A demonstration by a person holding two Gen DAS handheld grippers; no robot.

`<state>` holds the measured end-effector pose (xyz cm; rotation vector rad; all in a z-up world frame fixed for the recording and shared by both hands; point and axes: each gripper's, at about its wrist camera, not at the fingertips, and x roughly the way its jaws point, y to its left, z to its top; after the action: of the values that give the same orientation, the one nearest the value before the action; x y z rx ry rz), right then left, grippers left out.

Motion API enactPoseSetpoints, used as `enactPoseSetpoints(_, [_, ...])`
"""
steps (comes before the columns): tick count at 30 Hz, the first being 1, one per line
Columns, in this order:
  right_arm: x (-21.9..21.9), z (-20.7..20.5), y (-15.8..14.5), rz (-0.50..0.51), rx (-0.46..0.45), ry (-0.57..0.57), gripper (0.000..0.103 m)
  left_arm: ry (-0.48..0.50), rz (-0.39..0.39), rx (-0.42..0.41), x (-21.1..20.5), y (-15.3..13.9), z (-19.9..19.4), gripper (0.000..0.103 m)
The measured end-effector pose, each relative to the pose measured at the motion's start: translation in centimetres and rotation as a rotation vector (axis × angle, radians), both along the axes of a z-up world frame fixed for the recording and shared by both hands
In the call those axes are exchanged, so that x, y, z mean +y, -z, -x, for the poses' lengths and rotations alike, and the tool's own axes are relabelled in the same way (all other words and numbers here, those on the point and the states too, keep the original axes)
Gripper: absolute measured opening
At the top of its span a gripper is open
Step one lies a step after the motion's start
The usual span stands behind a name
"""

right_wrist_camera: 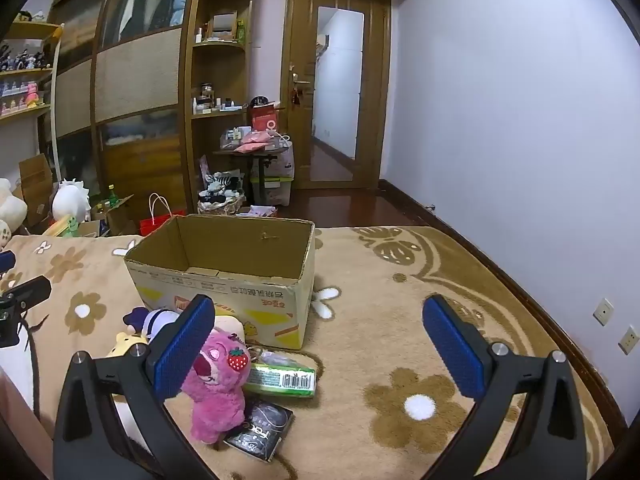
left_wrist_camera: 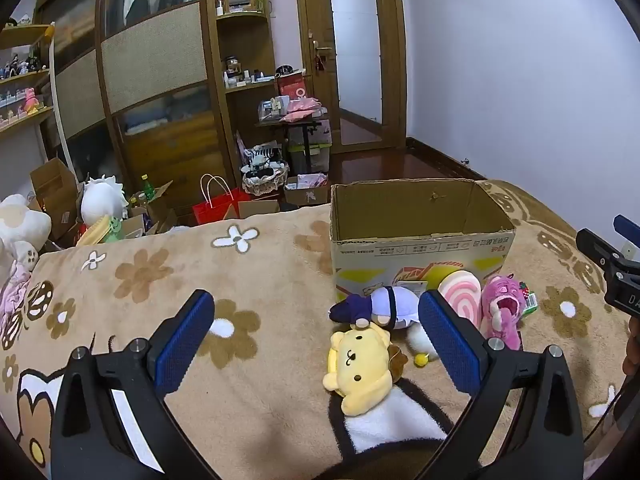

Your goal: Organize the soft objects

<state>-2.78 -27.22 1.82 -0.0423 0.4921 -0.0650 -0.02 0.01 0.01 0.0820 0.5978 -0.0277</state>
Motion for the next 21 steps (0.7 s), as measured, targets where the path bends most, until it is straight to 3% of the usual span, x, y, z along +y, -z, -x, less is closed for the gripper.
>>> enactPoseSetpoints(21, [0.1,-0.02,0.07,-0.005,0.004,-0.001,0.103,0.001,-0.004,0.003,-0.14,-0.27,-0.04,0.101])
